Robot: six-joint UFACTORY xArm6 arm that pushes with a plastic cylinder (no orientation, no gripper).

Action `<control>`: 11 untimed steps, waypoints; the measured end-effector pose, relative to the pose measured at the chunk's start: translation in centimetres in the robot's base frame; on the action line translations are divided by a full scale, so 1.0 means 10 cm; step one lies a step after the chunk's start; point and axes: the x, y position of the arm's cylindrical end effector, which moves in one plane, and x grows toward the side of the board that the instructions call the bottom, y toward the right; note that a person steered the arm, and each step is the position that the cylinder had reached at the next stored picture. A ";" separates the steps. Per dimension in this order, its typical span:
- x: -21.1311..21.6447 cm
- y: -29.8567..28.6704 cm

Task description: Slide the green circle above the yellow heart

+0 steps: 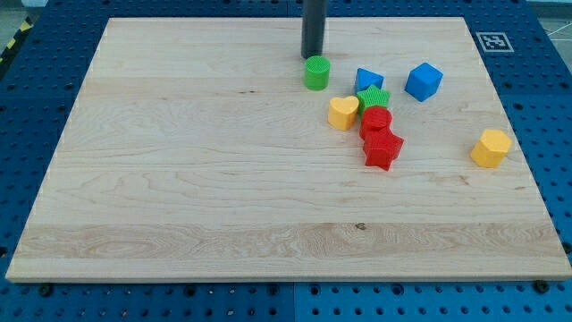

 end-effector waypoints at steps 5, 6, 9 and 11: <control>0.33 -0.17; 0.39 -0.03; 0.58 0.42; 0.68 0.16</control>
